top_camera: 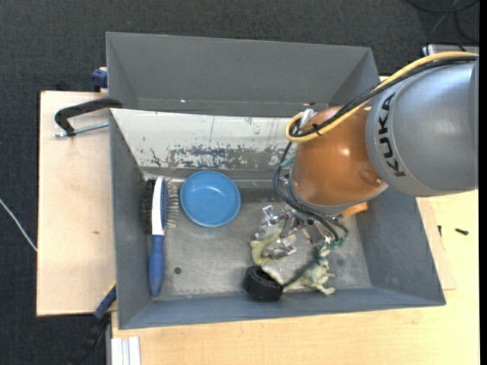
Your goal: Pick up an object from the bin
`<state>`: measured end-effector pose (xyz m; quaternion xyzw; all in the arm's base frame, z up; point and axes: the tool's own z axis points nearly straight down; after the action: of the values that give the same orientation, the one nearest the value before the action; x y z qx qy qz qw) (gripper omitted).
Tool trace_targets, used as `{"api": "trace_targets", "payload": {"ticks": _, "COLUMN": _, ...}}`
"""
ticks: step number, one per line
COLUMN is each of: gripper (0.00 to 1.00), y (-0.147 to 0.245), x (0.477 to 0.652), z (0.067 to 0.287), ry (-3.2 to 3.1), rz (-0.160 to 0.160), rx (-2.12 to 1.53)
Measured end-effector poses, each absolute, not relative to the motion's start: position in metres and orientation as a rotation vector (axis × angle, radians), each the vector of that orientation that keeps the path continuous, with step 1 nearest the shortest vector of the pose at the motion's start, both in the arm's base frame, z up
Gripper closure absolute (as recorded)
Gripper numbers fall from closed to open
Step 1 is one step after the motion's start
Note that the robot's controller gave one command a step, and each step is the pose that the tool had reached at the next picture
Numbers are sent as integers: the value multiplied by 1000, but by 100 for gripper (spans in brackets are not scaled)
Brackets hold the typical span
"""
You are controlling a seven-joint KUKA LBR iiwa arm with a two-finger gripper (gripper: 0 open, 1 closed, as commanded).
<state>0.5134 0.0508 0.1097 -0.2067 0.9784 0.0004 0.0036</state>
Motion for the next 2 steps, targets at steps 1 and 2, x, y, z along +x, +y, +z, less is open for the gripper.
{"api": "trace_targets", "payload": {"ticks": 1, "gripper": 100, "y": 51, "x": 513, "z": 110, "ry": 3067, "rz": 1, "rx": -648}}
{"api": "trace_targets", "payload": {"ticks": 2, "gripper": 100, "y": 51, "x": 513, "z": 110, "ry": 3067, "rz": 1, "rx": -647}}
